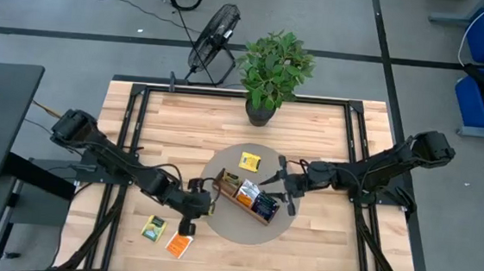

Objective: Pick & Place Tea
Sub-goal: Put the yellow tea bag into the left section of the wooden organizer

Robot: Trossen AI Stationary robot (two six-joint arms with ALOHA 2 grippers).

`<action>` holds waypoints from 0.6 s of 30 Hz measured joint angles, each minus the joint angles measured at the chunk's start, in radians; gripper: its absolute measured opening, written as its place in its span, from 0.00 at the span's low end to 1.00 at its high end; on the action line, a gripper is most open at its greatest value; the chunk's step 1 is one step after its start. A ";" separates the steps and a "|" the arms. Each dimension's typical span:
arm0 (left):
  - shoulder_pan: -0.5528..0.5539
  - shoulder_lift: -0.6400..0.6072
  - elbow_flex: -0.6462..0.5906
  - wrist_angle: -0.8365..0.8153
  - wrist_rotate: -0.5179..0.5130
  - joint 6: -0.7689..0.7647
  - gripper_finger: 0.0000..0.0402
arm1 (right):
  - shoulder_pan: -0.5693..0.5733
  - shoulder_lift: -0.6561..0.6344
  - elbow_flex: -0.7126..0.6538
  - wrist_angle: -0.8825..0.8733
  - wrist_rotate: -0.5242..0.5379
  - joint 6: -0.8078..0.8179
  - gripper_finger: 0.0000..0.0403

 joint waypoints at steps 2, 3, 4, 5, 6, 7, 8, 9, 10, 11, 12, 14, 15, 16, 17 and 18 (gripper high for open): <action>0.002 -0.023 -0.001 0.024 0.002 0.019 0.00 | 0.011 0.000 0.003 0.030 -0.004 -0.047 0.36; 0.003 -0.033 -0.001 0.048 0.004 0.026 0.00 | 0.016 0.000 0.012 0.030 -0.010 -0.077 0.36; 0.005 -0.042 -0.001 0.077 0.004 0.045 0.00 | 0.023 0.000 0.023 0.029 -0.012 -0.102 0.36; 0.008 -0.053 -0.001 0.098 0.004 0.061 0.00 | 0.030 0.000 0.036 0.024 -0.013 -0.127 0.36; 0.011 -0.064 -0.001 0.119 0.005 0.076 0.00 | 0.036 0.001 0.051 0.016 -0.015 -0.152 0.36; 0.015 -0.075 -0.001 0.149 0.014 0.093 0.00 | 0.043 0.005 0.068 0.005 -0.016 -0.174 0.36; 0.021 -0.085 0.000 0.177 0.026 0.108 0.00 | 0.048 0.011 0.086 -0.013 -0.016 -0.195 0.36; 0.028 -0.096 0.000 0.198 0.045 0.124 0.00 | 0.052 0.018 0.106 -0.029 -0.016 -0.214 0.36; 0.033 -0.108 0.000 0.214 0.055 0.133 0.00 | 0.055 0.027 0.128 -0.047 -0.017 -0.234 0.36; 0.040 -0.115 0.000 0.231 0.067 0.145 0.00 | 0.057 0.037 0.150 -0.072 -0.017 -0.254 0.36; 0.047 -0.122 0.000 0.248 0.076 0.153 0.00 | 0.057 0.047 0.172 -0.101 -0.016 -0.269 0.36; 0.055 -0.132 0.000 0.269 0.092 0.178 0.00 | 0.057 0.072 0.208 -0.152 -0.008 -0.298 0.36; 0.058 -0.134 0.000 0.284 0.102 0.191 0.00 | 0.057 0.089 0.224 -0.158 -0.008 -0.309 0.36; 0.063 -0.137 0.000 0.293 0.114 0.202 0.00 | 0.057 0.105 0.235 -0.160 -0.008 -0.318 0.36; 0.070 -0.137 0.000 0.304 0.129 0.208 0.00 | 0.057 0.122 0.247 -0.162 -0.008 -0.330 0.36; 0.077 -0.137 0.000 0.310 0.147 0.212 0.00 | 0.057 0.139 0.260 -0.162 -0.008 -0.347 0.36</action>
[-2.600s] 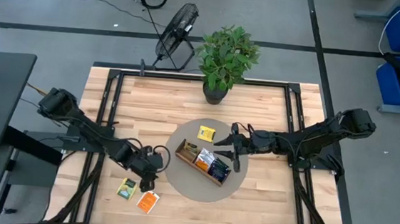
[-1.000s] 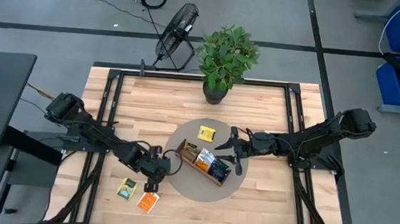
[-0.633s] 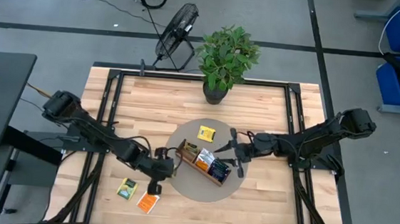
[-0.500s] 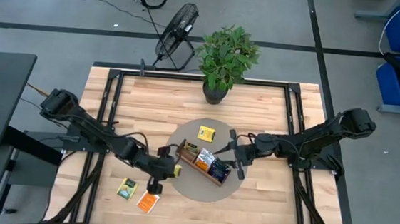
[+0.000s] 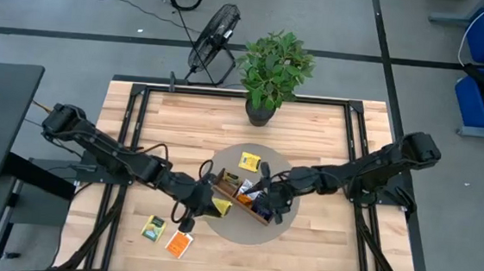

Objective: Pick & Place Tea
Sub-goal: Put the yellow tea bag into the left section of the wooden organizer

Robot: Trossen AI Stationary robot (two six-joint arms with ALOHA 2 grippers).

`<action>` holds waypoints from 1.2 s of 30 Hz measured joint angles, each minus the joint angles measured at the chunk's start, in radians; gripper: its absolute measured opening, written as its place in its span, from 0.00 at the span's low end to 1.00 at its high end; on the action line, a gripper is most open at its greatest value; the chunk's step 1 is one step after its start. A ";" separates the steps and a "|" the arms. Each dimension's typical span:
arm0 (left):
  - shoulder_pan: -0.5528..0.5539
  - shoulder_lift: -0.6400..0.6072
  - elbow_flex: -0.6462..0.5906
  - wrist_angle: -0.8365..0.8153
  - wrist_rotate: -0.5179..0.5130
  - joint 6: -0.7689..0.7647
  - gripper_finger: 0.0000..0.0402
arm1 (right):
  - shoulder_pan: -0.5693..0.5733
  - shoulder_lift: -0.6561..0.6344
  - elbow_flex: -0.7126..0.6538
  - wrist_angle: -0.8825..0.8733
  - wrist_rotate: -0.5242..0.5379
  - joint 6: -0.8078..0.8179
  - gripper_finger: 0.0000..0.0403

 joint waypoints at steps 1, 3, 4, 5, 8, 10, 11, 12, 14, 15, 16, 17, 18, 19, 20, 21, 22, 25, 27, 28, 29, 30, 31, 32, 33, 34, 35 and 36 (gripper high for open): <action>0.006 0.000 0.000 -0.002 0.016 0.002 0.00 | 0.000 0.014 0.009 0.000 0.000 -0.014 0.36; 0.017 0.000 0.000 -0.001 0.036 0.002 0.00 | 0.000 0.037 0.032 -0.001 0.007 -0.029 0.36; 0.018 0.000 0.000 -0.001 0.037 0.002 0.00 | 0.000 0.047 0.044 -0.002 0.008 -0.031 0.36; 0.020 0.000 0.000 0.001 0.037 0.005 0.00 | 0.000 0.058 0.057 0.001 0.008 -0.035 0.36; 0.022 0.000 0.000 0.011 0.040 0.024 0.00 | 0.000 0.088 0.097 -0.013 0.012 -0.059 0.36; 0.022 0.000 0.000 0.012 0.041 0.028 0.00 | 0.000 0.109 0.118 -0.039 0.015 -0.072 0.36; 0.024 0.000 0.000 0.013 0.043 0.029 0.00 | 0.000 0.122 0.129 -0.044 0.015 -0.082 0.36; 0.026 0.000 0.000 0.012 0.045 0.029 0.00 | 0.000 0.131 0.135 -0.049 0.014 -0.091 0.36; 0.026 0.000 0.000 0.012 0.054 0.028 0.00 | 0.000 0.139 0.136 -0.049 -0.003 -0.107 0.36; 0.026 0.000 0.000 0.010 0.055 0.028 0.00 | 0.000 0.143 0.137 -0.049 -0.013 -0.110 0.36; 0.026 0.000 0.000 0.011 0.056 0.028 0.00 | 0.001 0.145 0.138 -0.049 -0.015 -0.109 0.36; 0.026 0.000 0.000 0.011 0.058 0.028 0.00 | 0.002 0.145 0.138 -0.050 -0.015 -0.103 0.36; 0.026 0.000 0.000 0.012 0.058 0.028 0.00 | 0.004 0.145 0.138 -0.047 -0.015 -0.098 0.36; 0.026 0.000 0.000 0.012 0.059 0.028 0.00 | 0.007 0.145 0.138 -0.044 -0.016 -0.096 0.36; 0.026 0.000 0.000 0.011 0.059 0.028 0.00 | 0.010 0.145 0.138 -0.039 -0.016 -0.096 0.36; 0.026 0.000 0.000 0.011 0.059 0.028 0.00 | 0.015 0.145 0.138 -0.032 -0.016 -0.096 0.36; 0.027 0.000 0.000 0.011 0.059 0.028 0.00 | 0.021 0.145 0.138 -0.023 -0.017 -0.096 0.36; 0.036 0.000 0.000 0.012 0.059 0.029 0.00 | 0.030 0.145 0.138 -0.011 -0.019 -0.102 0.36; 0.041 0.000 0.000 0.012 0.058 0.039 0.00 | 0.031 0.145 0.138 -0.009 -0.018 -0.107 0.36; 0.043 0.000 0.000 0.012 0.058 0.041 0.00 | 0.031 0.145 0.138 -0.006 -0.018 -0.111 0.36; 0.045 0.000 0.000 0.013 0.058 0.041 0.00 | 0.031 0.145 0.138 -0.006 -0.012 -0.112 0.36; 0.046 0.000 0.000 0.013 0.058 0.041 0.00 | 0.031 0.145 0.138 -0.007 0.001 -0.111 0.36; 0.046 0.000 0.000 0.014 0.058 0.042 0.00 | 0.031 0.145 0.138 -0.007 0.016 -0.107 0.36; 0.046 0.000 0.000 0.018 0.059 0.043 0.00 | 0.030 0.145 0.138 -0.007 0.030 -0.101 0.36; 0.046 0.000 0.000 0.025 0.063 0.043 0.00 | 0.030 0.145 0.138 -0.006 0.036 -0.101 0.36; 0.046 0.000 0.000 0.032 0.071 0.043 0.00 | 0.030 0.145 0.138 -0.006 0.042 -0.104 0.36; 0.045 0.000 0.001 0.039 0.080 0.043 0.00 | 0.030 0.145 0.138 -0.005 0.042 -0.109 0.36; 0.045 0.000 0.001 0.041 0.084 0.043 0.00 | 0.030 0.145 0.138 0.002 0.043 -0.112 0.35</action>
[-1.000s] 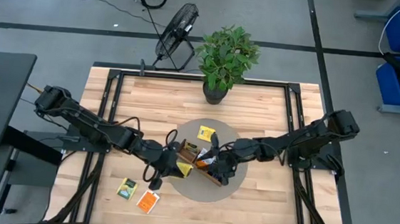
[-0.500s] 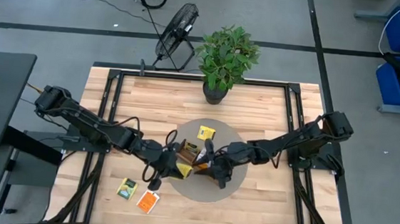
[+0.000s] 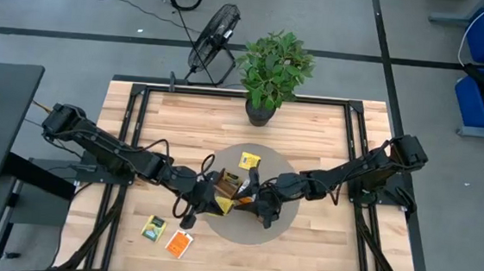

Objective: Pick & Place Tea
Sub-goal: Put the yellow tea bag into the left section of the wooden organizer

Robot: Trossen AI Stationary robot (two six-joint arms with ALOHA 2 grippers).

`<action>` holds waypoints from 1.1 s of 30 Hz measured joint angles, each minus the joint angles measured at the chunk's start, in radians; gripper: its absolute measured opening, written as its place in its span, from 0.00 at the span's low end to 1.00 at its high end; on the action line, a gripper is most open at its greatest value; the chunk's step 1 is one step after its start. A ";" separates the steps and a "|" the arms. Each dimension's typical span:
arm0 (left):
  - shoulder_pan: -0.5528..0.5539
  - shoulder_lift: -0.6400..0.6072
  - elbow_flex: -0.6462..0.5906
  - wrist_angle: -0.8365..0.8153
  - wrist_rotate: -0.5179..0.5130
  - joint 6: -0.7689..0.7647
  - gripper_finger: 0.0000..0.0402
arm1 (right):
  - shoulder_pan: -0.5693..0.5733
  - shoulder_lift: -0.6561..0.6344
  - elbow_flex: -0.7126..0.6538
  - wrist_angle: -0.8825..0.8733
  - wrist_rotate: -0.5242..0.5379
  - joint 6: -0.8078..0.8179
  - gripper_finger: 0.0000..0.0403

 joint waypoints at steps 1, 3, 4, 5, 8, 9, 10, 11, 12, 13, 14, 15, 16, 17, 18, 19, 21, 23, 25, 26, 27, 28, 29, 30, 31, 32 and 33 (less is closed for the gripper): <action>0.000 0.000 0.000 -0.001 0.001 0.000 0.00 | 0.000 0.000 0.000 0.009 0.000 -0.001 0.35; 0.000 0.000 0.000 0.000 0.002 0.000 0.00 | 0.000 0.000 0.000 0.018 -0.001 -0.001 0.32; 0.000 0.000 0.000 0.001 0.002 0.000 0.00 | 0.000 0.000 0.000 0.018 -0.001 -0.004 0.30; 0.000 0.000 0.000 0.004 0.002 0.000 0.00 | 0.000 0.000 0.002 0.013 -0.001 -0.006 0.27; 0.000 0.000 0.000 0.007 0.002 0.001 0.00 | 0.000 -0.001 0.019 -0.012 -0.025 0.001 0.17; 0.000 0.000 0.000 0.007 0.002 0.001 0.00 | 0.000 -0.001 0.026 -0.028 -0.036 0.007 0.13; 0.000 0.000 0.000 0.007 0.002 0.001 0.00 | 0.000 -0.001 0.033 -0.045 -0.040 0.017 0.09; 0.000 0.000 0.000 0.009 0.002 0.001 0.00 | 0.000 -0.001 0.042 -0.063 -0.040 0.023 0.05; 0.000 0.000 0.000 0.011 0.004 0.001 0.00 | 0.000 -0.001 0.050 -0.079 -0.040 0.028 0.02; 0.000 0.000 0.000 0.013 0.005 0.001 0.00 | 0.000 -0.001 0.059 -0.098 -0.039 0.037 0.02; 0.000 0.000 0.000 0.014 0.005 0.001 0.00 | 0.000 -0.001 0.064 -0.110 -0.031 0.054 0.02; 0.000 0.000 0.000 0.016 0.005 0.002 0.00 | 0.000 -0.001 0.068 -0.121 -0.023 0.072 0.02; 0.000 0.000 0.000 0.016 0.005 0.002 0.00 | 0.000 -0.001 0.069 -0.125 -0.019 0.080 0.02; 0.000 0.000 0.000 0.017 0.005 0.002 0.01 | 0.000 -0.001 0.069 -0.128 -0.019 0.090 0.01; 0.000 0.000 0.000 0.017 0.004 0.002 0.01 | 0.000 -0.001 0.069 -0.129 -0.018 0.097 0.01; 0.000 0.000 0.000 0.018 0.004 0.007 0.01 | 0.000 -0.001 0.069 -0.130 -0.017 0.107 0.01; 0.000 0.000 0.000 0.018 -0.002 0.020 0.01 | 0.000 -0.001 0.069 -0.135 -0.017 0.132 0.01; -0.001 0.000 0.000 0.017 -0.007 0.026 0.01 | 0.001 -0.008 0.069 -0.162 -0.010 0.151 0.01; 0.000 0.000 0.000 0.017 -0.010 0.031 0.03 | 0.001 -0.021 0.069 -0.191 0.011 0.167 0.00; 0.000 0.000 0.000 0.016 -0.019 0.035 0.04 | 0.001 -0.032 0.069 -0.215 0.016 0.183 0.00; 0.000 0.000 0.000 0.015 -0.033 0.040 0.06 | 0.001 -0.044 0.069 -0.240 0.018 0.199 0.00; 0.000 0.000 0.000 0.009 -0.052 0.048 0.07 | 0.001 -0.057 0.069 -0.263 0.018 0.218 0.00; -0.003 0.000 0.001 -0.004 -0.073 0.056 0.09 | 0.000 -0.071 0.069 -0.288 0.018 0.240 0.00; -0.004 0.000 0.001 -0.019 -0.096 0.065 0.11 | 0.000 -0.086 0.069 -0.312 0.019 0.262 0.00; -0.004 0.000 0.001 -0.034 -0.122 0.077 0.13 | 0.000 -0.101 0.069 -0.339 0.019 0.287 0.00; -0.004 0.000 0.001 -0.044 -0.148 0.086 0.15 | 0.000 -0.113 0.069 -0.359 0.019 0.315 0.00; -0.004 0.000 0.001 -0.051 -0.171 0.099 0.16 | 0.000 -0.124 0.069 -0.386 0.020 0.340 0.00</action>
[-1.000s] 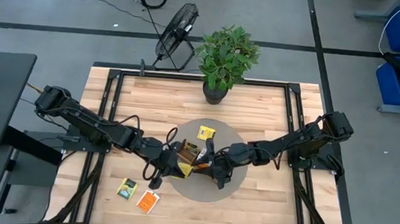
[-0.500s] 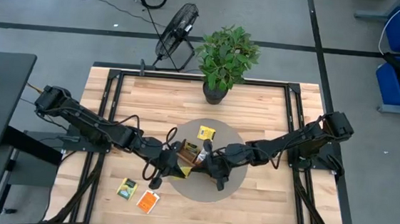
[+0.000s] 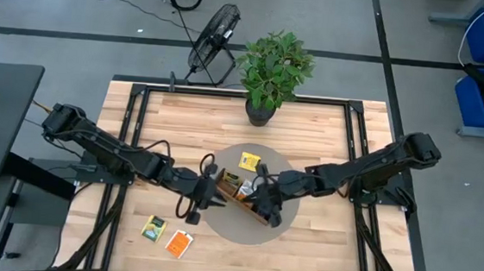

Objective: Pick & Place Tea
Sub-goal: Put the yellow tea bag into the left section of the wooden organizer

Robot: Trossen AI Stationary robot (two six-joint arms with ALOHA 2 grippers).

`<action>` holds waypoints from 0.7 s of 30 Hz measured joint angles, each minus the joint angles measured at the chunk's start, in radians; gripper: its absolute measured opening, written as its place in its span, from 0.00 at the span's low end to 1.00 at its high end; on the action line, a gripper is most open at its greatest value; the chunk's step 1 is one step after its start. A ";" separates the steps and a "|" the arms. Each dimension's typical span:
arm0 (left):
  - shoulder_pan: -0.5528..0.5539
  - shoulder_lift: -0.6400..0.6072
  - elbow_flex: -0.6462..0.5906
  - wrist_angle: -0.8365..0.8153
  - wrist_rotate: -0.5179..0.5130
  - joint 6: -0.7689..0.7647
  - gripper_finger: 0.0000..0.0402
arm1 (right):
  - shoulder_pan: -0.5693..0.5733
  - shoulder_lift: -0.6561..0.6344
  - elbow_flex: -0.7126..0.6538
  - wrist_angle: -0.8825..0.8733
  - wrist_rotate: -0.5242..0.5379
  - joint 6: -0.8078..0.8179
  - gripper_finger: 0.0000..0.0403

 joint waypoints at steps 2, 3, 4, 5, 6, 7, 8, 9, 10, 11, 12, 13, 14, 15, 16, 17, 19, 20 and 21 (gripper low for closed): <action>0.000 0.000 0.000 -0.012 -0.062 0.011 0.19 | 0.000 -0.014 0.000 -0.055 0.011 0.054 0.00; 0.000 0.000 0.000 -0.017 -0.091 0.015 0.21 | 0.000 -0.016 0.000 -0.075 0.021 0.075 0.00; 0.000 0.000 0.000 -0.016 -0.118 0.022 0.22 | 0.000 -0.016 0.000 -0.090 0.024 0.094 0.00; 0.001 0.000 0.000 -0.017 -0.146 0.028 0.23 | 0.000 -0.016 0.000 -0.106 0.033 0.115 0.00; 0.001 0.000 0.000 -0.021 -0.178 0.033 0.23 | 0.000 -0.016 0.000 -0.119 0.043 0.139 0.00; 0.001 0.000 0.000 -0.031 -0.206 0.037 0.24 | 0.000 -0.016 0.000 -0.128 0.046 0.164 0.00; 0.001 0.000 0.000 -0.040 -0.228 0.051 0.24 | -0.002 -0.016 0.000 -0.138 0.057 0.189 0.00; 0.001 0.000 0.000 -0.046 -0.239 0.061 0.25 | -0.003 -0.016 0.000 -0.151 0.076 0.211 0.00; 0.001 0.000 0.000 -0.047 -0.244 0.073 0.25 | -0.003 -0.016 0.000 -0.166 0.095 0.228 0.00; 0.001 0.000 0.000 -0.047 -0.250 0.079 0.26 | -0.003 -0.016 0.000 -0.182 0.110 0.246 0.00; 0.001 0.000 0.000 -0.047 -0.254 0.082 0.26 | -0.003 -0.016 0.007 -0.207 0.122 0.264 0.00; 0.001 0.000 0.000 -0.046 -0.261 0.085 0.26 | -0.003 -0.016 0.017 -0.231 0.132 0.283 0.00; 0.001 0.000 0.000 -0.045 -0.271 0.086 0.27 | -0.004 -0.016 0.029 -0.251 0.145 0.301 0.00; 0.002 0.000 0.000 -0.039 -0.284 0.086 0.27 | -0.005 -0.016 0.040 -0.264 0.167 0.320 0.00; 0.005 0.000 0.000 -0.031 -0.292 0.086 0.28 | -0.005 -0.015 0.047 -0.269 0.188 0.332 0.00; 0.010 0.000 0.000 -0.021 -0.295 0.089 0.29 | -0.005 -0.014 0.054 -0.275 0.208 0.334 0.00; 0.018 0.000 0.000 0.000 -0.296 0.094 0.30 | -0.005 -0.013 0.068 -0.279 0.226 0.332 0.00; 0.022 0.000 0.000 0.011 -0.296 0.092 0.31 | -0.007 -0.013 0.076 -0.275 0.225 0.331 0.00; 0.027 0.000 0.000 0.022 -0.296 0.088 0.32 | -0.009 -0.013 0.084 -0.273 0.227 0.331 0.00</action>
